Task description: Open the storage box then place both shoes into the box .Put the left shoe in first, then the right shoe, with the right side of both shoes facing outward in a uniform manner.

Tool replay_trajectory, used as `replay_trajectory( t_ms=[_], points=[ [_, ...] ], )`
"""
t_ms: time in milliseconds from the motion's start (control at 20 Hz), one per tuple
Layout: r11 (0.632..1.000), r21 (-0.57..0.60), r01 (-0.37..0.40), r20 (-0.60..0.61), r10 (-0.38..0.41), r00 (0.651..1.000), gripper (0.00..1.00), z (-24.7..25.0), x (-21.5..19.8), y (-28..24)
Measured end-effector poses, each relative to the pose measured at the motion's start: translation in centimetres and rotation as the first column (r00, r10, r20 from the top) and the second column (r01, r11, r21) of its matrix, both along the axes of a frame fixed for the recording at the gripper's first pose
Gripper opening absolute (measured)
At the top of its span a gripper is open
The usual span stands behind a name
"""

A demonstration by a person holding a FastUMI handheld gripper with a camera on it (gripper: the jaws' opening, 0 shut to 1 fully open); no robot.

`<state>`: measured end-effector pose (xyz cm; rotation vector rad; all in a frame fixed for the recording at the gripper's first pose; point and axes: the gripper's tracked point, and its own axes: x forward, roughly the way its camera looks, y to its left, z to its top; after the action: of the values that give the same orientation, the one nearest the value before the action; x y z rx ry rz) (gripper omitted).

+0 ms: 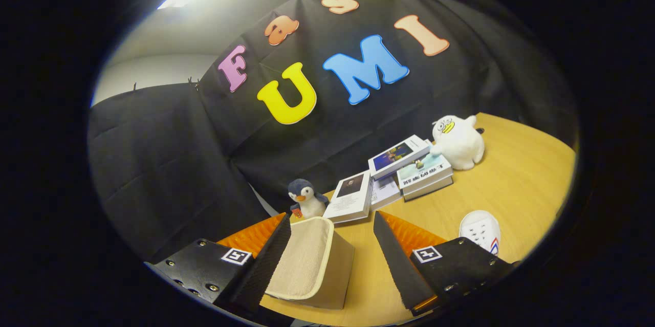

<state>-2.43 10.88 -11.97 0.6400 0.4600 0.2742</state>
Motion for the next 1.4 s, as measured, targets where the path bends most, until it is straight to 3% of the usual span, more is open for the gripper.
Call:
replay_trajectory(
  t_ms=[300,650,1200,1300,1400],
  points=[
    [0.983,0.171,-0.06,-0.166,0.089,0.982,0.97,-3.7,-1.7,3.3],
    [0.92,0.378,-0.1,-0.294,0.223,0.929,0.97,-6.2,-3.3,7.7],
    [0.833,0.551,-0.048,-0.415,0.324,0.85,0.96,-9.8,-4.4,11.2],
    [0.823,0.566,-0.052,-0.423,0.344,0.838,0.83,-9.9,-4.7,11.7],
    [0.82,0.57,-0.062,-0.43,0.361,0.828,0.82,-10.0,-5.1,12.1]
  ],
)
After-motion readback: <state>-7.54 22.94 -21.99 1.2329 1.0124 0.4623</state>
